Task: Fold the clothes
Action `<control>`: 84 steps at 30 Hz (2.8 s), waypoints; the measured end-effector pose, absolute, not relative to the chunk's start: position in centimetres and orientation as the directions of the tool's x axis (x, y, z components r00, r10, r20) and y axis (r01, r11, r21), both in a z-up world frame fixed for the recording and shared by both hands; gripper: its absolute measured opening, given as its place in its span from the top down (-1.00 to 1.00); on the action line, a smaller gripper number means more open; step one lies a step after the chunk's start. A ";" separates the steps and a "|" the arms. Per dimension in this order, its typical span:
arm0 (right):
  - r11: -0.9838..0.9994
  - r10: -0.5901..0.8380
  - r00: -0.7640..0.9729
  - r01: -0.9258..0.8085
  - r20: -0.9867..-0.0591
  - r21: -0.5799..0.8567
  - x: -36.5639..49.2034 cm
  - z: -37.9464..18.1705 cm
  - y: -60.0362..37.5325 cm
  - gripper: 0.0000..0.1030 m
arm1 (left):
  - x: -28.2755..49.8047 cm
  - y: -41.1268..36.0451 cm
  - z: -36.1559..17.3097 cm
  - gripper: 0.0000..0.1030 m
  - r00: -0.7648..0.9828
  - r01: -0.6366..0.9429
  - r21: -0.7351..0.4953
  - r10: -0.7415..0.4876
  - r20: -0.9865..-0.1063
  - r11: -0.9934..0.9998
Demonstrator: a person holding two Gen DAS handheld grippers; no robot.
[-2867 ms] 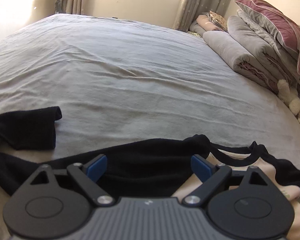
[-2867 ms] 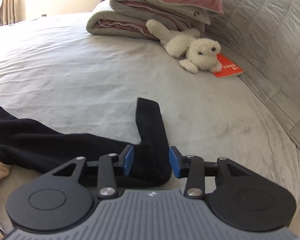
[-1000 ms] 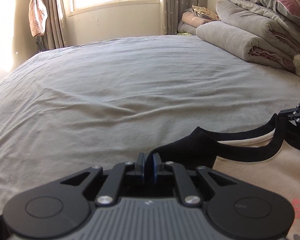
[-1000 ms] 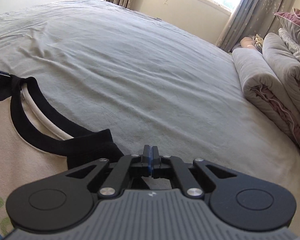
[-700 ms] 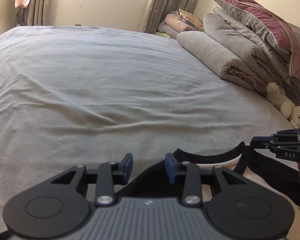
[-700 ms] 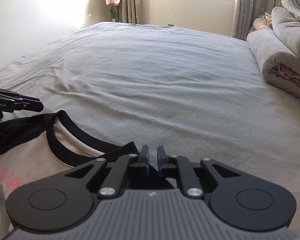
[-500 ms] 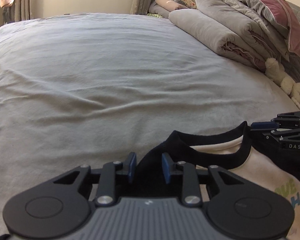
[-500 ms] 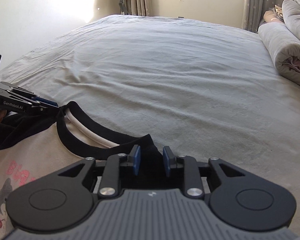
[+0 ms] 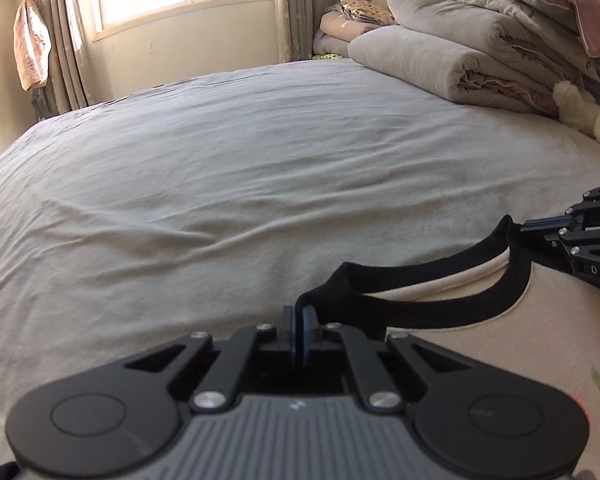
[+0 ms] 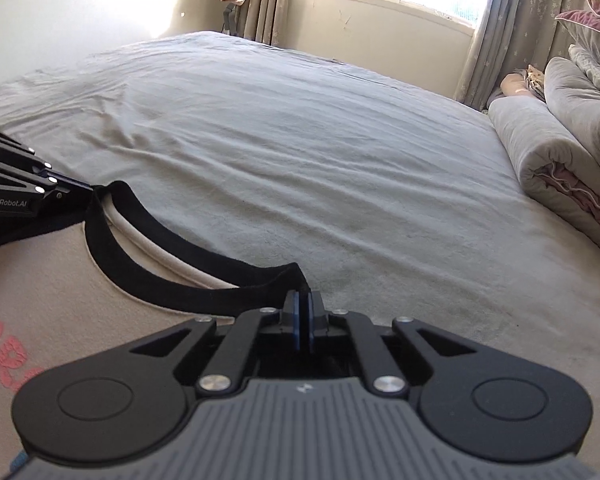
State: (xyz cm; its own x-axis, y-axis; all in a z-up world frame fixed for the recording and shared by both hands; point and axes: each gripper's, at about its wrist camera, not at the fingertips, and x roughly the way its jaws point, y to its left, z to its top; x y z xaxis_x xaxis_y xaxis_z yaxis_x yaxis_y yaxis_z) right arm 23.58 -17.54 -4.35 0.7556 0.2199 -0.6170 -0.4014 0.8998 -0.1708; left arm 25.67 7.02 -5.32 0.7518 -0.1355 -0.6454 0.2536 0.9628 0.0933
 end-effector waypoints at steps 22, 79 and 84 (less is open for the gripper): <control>0.949 0.226 0.737 -0.313 -0.637 -0.025 11.7 2.7 -20.3 0.42 | 13.2 6.3 -0.1 0.18 0.704 0.104 -0.010 -0.081 -0.706 0.994; 0.986 0.151 0.559 -0.148 -0.815 0.081 -8.0 1.6 -25.5 0.15 | -10.0 10.2 -2.7 0.29 0.387 0.100 -0.138 -0.166 -0.907 0.985; 0.982 0.170 0.580 -0.036 -0.797 0.183 -8.6 2.5 -28.9 0.15 | -10.9 9.9 -2.4 0.86 0.406 0.108 -0.123 -0.157 -0.900 0.987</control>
